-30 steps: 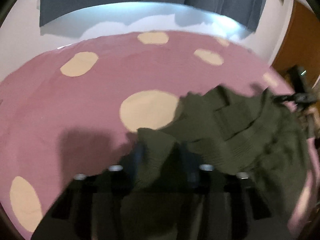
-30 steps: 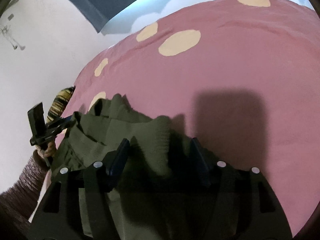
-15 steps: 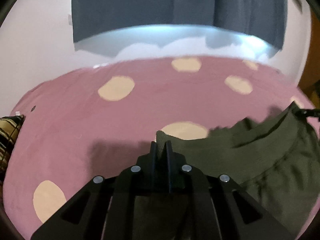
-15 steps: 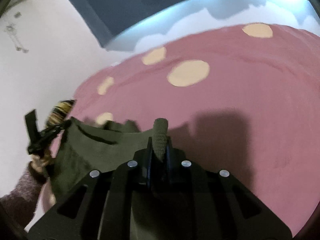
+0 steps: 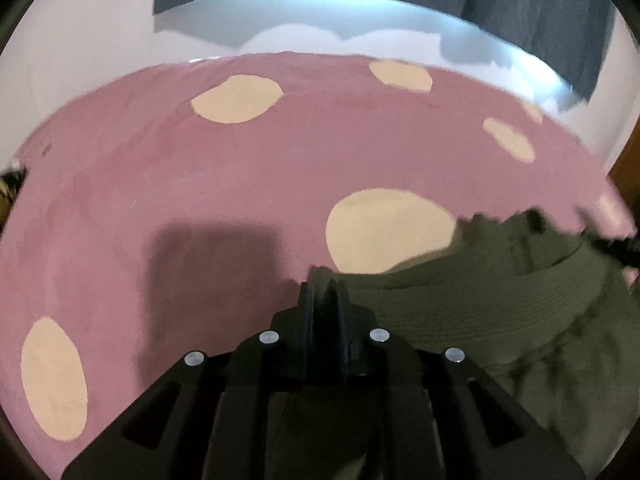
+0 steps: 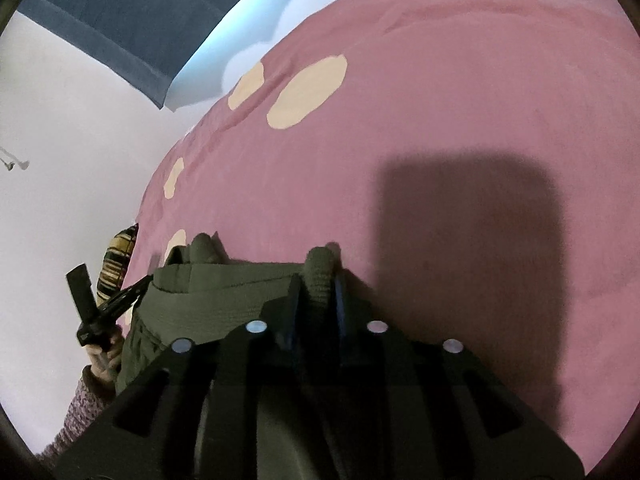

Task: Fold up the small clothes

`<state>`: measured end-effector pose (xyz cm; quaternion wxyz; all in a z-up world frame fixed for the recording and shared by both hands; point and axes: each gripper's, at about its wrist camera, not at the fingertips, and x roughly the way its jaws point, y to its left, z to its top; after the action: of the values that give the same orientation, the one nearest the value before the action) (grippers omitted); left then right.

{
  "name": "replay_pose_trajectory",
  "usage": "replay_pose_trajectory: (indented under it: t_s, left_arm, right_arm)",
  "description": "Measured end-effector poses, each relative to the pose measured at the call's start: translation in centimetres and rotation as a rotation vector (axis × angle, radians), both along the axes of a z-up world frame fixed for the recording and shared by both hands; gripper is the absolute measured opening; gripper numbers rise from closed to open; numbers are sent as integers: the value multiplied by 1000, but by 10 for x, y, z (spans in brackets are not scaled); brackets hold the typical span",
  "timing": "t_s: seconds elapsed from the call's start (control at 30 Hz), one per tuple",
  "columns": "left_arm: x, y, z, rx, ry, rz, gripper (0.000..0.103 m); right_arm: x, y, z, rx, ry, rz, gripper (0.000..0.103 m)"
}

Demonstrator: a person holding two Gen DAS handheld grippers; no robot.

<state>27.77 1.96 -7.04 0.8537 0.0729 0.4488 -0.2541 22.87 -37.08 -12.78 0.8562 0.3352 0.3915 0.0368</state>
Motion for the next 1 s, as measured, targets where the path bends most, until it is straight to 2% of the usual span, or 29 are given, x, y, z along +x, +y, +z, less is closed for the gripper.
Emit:
replay_pose_trajectory:
  t_s: [0.03,0.07,0.17,0.23,0.3,0.4,0.53,0.63,0.7,0.8,0.9,1.0]
  left_arm:
    - [-4,8,8,-29,9,9,15]
    - [-7,13,13,-39,7,15,15]
    - [-27,38,33,-32,-42,43,16]
    - [-41,62,40,-61,-40,72,22]
    - [-60,90,43,-117,-16,114,28]
    - [-86,124,39,-174,29,174,30]
    - [-113,155,31,-215,62,245,33]
    - [-129,174,21,-259,104,288,34]
    - [-136,180,14,-274,131,298,34]
    - [-148,182,1,-314,205,287,34]
    - [-161,181,-5,-326,212,277,35]
    - [-169,178,-10,-334,220,268,40]
  right_arm:
    - [-4,-2,3,-18,4,-25,33]
    - [-11,-6,7,-33,5,-55,34]
    - [-31,-18,17,-36,19,-150,35]
    - [-45,-19,25,-3,1,-179,35]
    - [-56,-6,37,25,-43,-164,36]
    - [-56,34,51,61,-81,-83,38]
    - [-24,104,52,160,-72,83,45]
    - [3,138,44,205,-32,148,46]
    - [25,156,37,179,12,155,46]
    - [49,172,23,133,101,107,46]
    - [71,179,11,89,158,77,46]
    - [87,184,-3,33,195,51,47]
